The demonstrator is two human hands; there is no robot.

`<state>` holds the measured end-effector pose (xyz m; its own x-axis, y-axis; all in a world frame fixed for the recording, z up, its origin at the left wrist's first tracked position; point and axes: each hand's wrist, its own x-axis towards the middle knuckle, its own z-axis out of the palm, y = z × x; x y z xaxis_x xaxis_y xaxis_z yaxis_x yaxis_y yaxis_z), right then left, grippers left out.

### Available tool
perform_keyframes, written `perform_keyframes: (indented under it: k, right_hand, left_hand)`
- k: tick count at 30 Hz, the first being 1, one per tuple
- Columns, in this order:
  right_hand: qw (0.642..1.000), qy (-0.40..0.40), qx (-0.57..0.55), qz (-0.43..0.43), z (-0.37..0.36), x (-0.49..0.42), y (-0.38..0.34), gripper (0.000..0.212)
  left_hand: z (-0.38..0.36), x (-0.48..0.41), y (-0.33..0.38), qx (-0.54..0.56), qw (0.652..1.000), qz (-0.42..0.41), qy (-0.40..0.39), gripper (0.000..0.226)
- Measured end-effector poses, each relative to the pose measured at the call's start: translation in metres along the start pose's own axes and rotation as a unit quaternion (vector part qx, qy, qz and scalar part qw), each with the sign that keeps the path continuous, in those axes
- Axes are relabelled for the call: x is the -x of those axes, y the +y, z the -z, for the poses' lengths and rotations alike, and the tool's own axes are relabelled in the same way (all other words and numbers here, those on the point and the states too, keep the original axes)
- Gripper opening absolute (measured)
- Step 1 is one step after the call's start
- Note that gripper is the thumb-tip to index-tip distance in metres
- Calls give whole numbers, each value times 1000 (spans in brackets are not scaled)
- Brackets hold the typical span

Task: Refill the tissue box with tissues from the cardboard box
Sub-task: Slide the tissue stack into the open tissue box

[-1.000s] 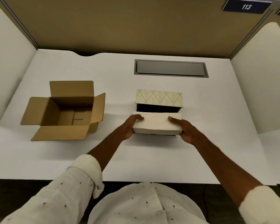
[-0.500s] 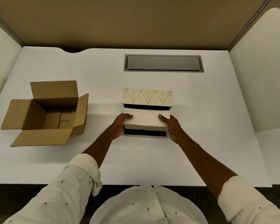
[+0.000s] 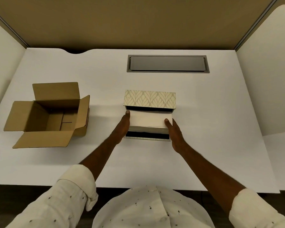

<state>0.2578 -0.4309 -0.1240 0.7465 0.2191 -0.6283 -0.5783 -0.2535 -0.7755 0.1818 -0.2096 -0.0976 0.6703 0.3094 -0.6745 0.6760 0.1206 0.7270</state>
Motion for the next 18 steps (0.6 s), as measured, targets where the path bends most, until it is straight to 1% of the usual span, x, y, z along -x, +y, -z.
perform_keyframes:
  k: [6,9,12,18]
  right_hand:
    - [1000,3,-6,-4,-4,1,-1,61]
    - [1000,-5,-4,-3,-3,0,-3,58]
    - [1000,-10,2,-4,-3,1,-4,61]
    - [1000,-22,15,-7,-3,3,-1,64]
  left_hand:
    - [3,-6,1,23,997,59,31,80]
    - [10,-9,1,38,997,65,34,80]
    - [16,-11,2,54,996,67,25,78]
    - [14,-11,6,41,997,59,7,78]
